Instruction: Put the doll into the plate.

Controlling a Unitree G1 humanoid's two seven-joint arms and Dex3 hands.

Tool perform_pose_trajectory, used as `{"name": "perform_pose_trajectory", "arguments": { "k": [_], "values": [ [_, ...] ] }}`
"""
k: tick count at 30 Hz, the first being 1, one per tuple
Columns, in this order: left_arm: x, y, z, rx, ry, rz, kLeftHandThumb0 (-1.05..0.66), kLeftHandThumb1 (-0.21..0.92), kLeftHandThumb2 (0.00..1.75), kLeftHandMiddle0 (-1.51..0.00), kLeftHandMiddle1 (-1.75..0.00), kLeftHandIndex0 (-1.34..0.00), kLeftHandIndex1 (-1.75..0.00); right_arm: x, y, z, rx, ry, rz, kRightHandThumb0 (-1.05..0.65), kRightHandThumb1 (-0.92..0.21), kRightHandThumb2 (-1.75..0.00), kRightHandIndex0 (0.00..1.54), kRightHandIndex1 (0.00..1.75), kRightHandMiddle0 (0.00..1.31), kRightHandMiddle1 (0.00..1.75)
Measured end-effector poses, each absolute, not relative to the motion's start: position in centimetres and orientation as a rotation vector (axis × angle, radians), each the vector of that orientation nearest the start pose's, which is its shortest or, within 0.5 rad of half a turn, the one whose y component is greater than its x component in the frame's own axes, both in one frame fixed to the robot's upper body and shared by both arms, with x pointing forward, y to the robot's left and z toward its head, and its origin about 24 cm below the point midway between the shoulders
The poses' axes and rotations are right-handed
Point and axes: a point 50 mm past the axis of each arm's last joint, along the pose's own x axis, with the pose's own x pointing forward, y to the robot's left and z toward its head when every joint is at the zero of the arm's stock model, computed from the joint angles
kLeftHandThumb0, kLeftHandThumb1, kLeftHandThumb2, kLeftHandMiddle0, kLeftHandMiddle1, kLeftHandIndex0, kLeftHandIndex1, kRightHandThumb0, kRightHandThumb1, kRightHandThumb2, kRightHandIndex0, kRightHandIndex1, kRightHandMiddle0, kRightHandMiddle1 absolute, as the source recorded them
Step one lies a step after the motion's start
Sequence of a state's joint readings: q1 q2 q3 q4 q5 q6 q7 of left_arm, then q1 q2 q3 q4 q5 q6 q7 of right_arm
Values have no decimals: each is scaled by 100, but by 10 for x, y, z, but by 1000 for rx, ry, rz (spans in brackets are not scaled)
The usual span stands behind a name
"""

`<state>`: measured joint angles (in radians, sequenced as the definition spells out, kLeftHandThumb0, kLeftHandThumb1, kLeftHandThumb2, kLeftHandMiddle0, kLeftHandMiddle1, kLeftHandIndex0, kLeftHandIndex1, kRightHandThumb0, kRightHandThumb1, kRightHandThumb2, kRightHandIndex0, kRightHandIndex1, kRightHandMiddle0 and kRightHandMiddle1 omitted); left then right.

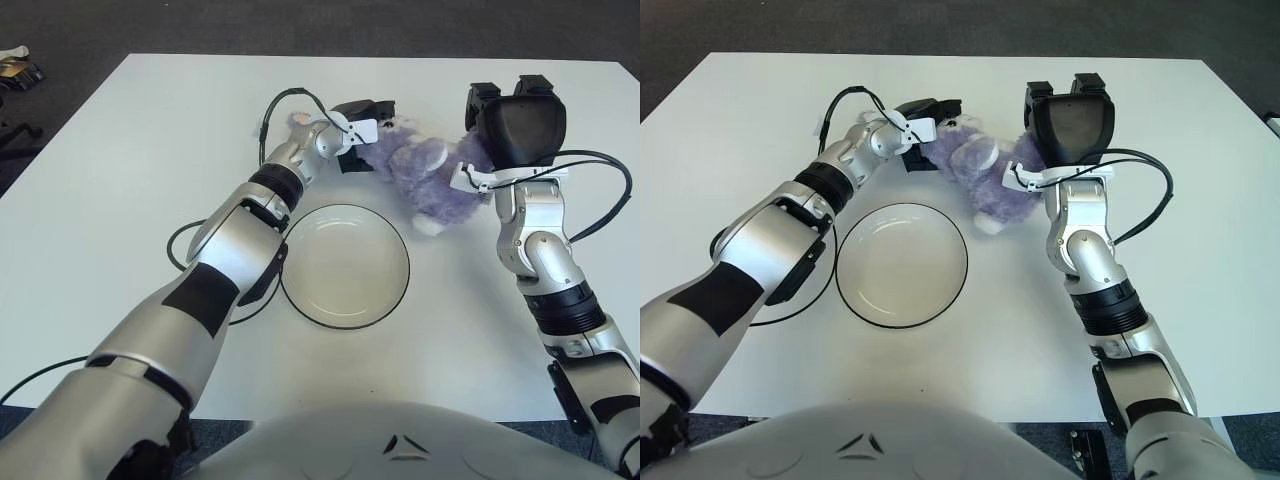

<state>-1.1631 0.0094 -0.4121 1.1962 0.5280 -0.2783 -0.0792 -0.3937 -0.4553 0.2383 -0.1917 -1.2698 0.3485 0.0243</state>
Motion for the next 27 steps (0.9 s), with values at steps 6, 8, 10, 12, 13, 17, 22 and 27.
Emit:
{"name": "perform_pose_trajectory", "arguments": {
  "k": [6, 8, 10, 12, 13, 17, 22, 27],
  "values": [
    [391, 5, 147, 1022, -288, -597, 0, -8, 174, -94, -165, -69, -175, 290, -166, 191, -1610, -321, -306, -1, -48, -111, 52, 175, 31, 164],
    [391, 6, 147, 1021, -287, -589, 0, -8, 174, -93, -167, -68, -175, 288, -166, 194, -1604, -309, -298, -1, -58, -97, 44, 175, 25, 164],
    [391, 5, 148, 1020, -288, -581, 0, -8, 174, -92, -169, -68, -175, 286, -168, 198, -1596, -302, -296, -13, -66, -83, 34, 173, 16, 162],
    [392, 5, 149, 1017, -290, -575, 0, -8, 175, -92, -170, -68, -175, 284, -170, 201, -1588, -295, -295, -45, -65, -74, 19, 171, 7, 151],
    [392, 6, 149, 1016, -289, -571, 0, -8, 175, -92, -170, -67, -175, 283, -171, 203, -1583, -293, -291, -53, -65, -72, 15, 170, 4, 147],
    [392, 6, 149, 1005, -287, -564, 0, -7, 174, -92, -170, -67, -175, 281, -176, 206, -1565, -286, -265, -70, -71, -61, 5, 150, 1, 117],
    [392, 7, 149, 998, -280, -558, 0, -7, 174, -92, -169, -67, -175, 279, -182, 207, -1534, -276, -184, -80, -82, -44, 1, 116, 0, 88],
    [392, 8, 146, 995, -272, -548, 0, -7, 174, -92, -168, -67, -175, 277, -188, 207, -1528, -227, -110, -91, -90, -29, 0, 95, 0, 77]
  ]
}}
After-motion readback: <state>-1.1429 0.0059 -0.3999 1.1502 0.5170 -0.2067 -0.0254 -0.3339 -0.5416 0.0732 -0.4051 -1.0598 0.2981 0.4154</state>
